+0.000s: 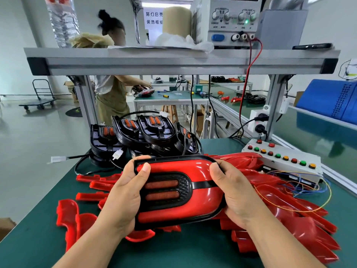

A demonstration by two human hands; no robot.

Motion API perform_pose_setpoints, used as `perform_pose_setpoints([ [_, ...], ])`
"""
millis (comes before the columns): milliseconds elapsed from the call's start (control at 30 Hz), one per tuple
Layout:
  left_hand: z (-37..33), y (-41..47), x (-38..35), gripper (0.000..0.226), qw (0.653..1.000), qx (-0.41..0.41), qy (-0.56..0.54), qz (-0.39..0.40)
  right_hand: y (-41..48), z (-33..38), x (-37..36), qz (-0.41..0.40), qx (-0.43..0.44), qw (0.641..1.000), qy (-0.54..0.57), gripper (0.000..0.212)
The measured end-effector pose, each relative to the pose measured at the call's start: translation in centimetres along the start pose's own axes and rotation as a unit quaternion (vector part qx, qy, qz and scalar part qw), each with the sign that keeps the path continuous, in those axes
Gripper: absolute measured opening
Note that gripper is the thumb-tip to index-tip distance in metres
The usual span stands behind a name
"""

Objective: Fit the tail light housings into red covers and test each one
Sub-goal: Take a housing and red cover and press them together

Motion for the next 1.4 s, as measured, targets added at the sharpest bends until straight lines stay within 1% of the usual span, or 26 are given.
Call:
perform_pose_setpoints([
  [33, 0.0, 0.0, 0.0, 0.029, 1.000, 0.004, 0.000, 0.002, 0.0, -0.1, 0.0, 0.002, -0.005, 1.000, 0.001, 0.058],
  [100, 0.1, 0.0, 0.0, 0.030, 1.000, -0.002, 0.010, -0.003, -0.1, -0.3, 0.0, 0.002, -0.014, 1.000, 0.015, 0.053],
  [233, 0.3, 0.3, -0.2, 0.027, 0.999, -0.026, 0.026, -0.025, -0.1, -0.6, -0.2, -0.003, -0.014, 1.000, 0.027, 0.047],
  [367, 0.3, 0.5, -0.2, 0.030, 0.998, -0.039, 0.031, -0.033, -0.1, -0.4, -0.3, 0.002, -0.014, 0.999, 0.032, 0.046],
  [567, -0.1, 0.8, 0.2, 0.043, 1.000, 0.014, 0.015, 0.011, 0.0, 0.0, -0.2, -0.007, -0.043, 0.998, 0.050, 0.059],
  [667, -0.3, 0.8, 0.8, 0.049, 0.998, 0.036, 0.021, 0.046, -0.1, 0.3, -0.2, 0.008, -0.060, 0.997, 0.055, 0.058],
  [733, -0.2, 0.9, 1.1, 0.048, 0.998, 0.035, 0.027, 0.037, -0.3, 0.4, -0.3, 0.013, -0.067, 0.996, 0.063, 0.054],
  [833, 0.0, 0.9, 1.2, 0.037, 0.999, 0.029, 0.031, 0.005, -0.5, 0.4, -0.5, 0.022, -0.072, 0.995, 0.064, 0.046],
  [1033, 0.1, 0.7, 1.0, 0.029, 1.000, -0.005, 0.027, -0.012, -0.5, 0.2, -0.6, 0.041, -0.060, 0.996, 0.060, 0.037],
  [1133, 0.1, 0.7, 1.0, 0.027, 0.999, -0.022, 0.027, -0.018, -0.5, -0.1, -0.6, 0.028, -0.066, 0.995, 0.072, 0.032],
  [1267, 0.0, 0.8, 0.9, 0.024, 0.999, -0.043, 0.013, -0.015, -0.4, -0.2, -0.6, 0.011, -0.058, 0.994, 0.092, 0.038],
  [1400, -0.2, 0.8, 0.8, 0.024, 0.999, -0.035, 0.005, -0.010, -0.4, 0.0, -0.7, 0.005, -0.048, 0.994, 0.094, 0.043],
])
Point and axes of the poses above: each hand's wrist, its own y-axis towards the middle knuckle, its own x-axis out of the back of the hand, z = x × y, the point moved 1 cm from there along y, towards the middle knuckle, and after that the axes turned 10 degrees about -z, right-handed, at the moved point
